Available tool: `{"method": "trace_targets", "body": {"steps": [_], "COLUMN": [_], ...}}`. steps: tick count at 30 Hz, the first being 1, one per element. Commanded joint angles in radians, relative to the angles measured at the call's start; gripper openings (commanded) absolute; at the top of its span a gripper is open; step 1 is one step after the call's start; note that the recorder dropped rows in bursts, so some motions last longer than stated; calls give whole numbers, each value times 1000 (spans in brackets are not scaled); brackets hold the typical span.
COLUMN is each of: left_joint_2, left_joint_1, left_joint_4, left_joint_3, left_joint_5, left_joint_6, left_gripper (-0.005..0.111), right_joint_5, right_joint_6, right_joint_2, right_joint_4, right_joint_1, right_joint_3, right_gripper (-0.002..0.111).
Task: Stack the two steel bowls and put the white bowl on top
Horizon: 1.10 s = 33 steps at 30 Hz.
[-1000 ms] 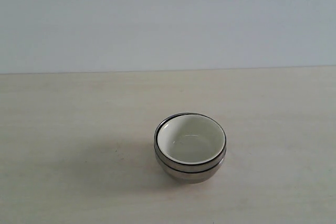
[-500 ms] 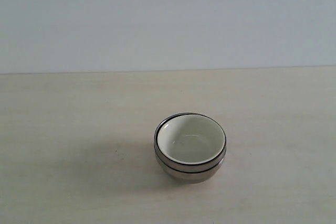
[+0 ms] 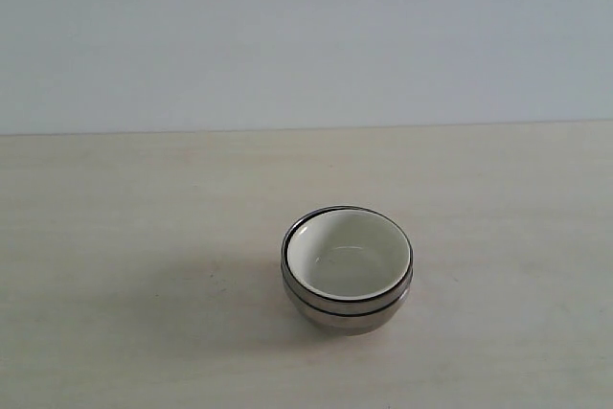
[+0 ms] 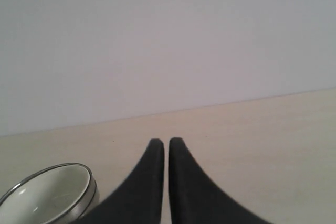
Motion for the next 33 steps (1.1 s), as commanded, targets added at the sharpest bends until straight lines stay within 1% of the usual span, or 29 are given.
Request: {"method": "trace_targets", "body": {"steps": [1, 7, 9, 33], "left_joint_2": [-3, -3, -3, -3], "left_joint_1": [-5, -5, -5, -5], "left_joint_4": [0, 0, 0, 0], "left_joint_3": [3, 3, 3, 3], "left_joint_5": [-8, -8, -8, -8], "left_joint_6": [-5, -5, -5, -5], "left_gripper": [4, 4, 4, 4], "right_joint_5": [36, 61, 87, 97], "right_joint_6": [14, 3, -54, -76], "right_joint_2": [-6, -6, -6, -6], "right_joint_4": [-77, -133, -144, -148], "right_joint_1": [-2, -2, -2, -2], "right_joint_3": [4, 4, 4, 4], "right_gripper": [0, 0, 0, 0]}}
